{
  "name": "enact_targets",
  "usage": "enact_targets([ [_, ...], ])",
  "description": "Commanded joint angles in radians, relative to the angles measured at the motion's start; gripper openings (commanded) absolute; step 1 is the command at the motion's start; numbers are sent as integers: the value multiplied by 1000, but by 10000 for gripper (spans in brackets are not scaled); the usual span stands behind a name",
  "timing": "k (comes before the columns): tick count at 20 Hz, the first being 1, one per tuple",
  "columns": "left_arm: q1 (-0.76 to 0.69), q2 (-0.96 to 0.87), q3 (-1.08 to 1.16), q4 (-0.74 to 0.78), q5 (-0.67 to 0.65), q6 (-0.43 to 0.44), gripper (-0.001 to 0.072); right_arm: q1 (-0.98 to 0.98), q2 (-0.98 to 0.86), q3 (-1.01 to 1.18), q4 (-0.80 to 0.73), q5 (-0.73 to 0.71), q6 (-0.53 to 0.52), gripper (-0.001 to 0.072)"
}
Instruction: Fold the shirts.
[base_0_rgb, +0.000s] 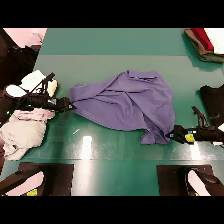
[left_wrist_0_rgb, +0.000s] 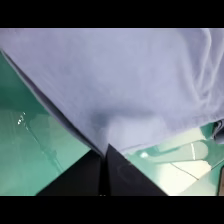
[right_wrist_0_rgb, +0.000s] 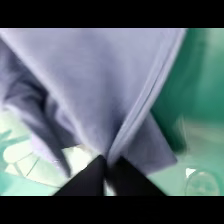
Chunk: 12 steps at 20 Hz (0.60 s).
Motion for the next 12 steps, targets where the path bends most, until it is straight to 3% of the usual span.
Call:
enact_targets([
  [1,1,1,10,-10,-40,0,24,62,-23,89,19,26,-8,15],
  [6,3,97,275,-29,-43,-27,23,3,48,430,23,-26,15,15],
  [12,3,160,953,-27,-41,-29,24,-173,55,1009,22,-174,13,15],
])
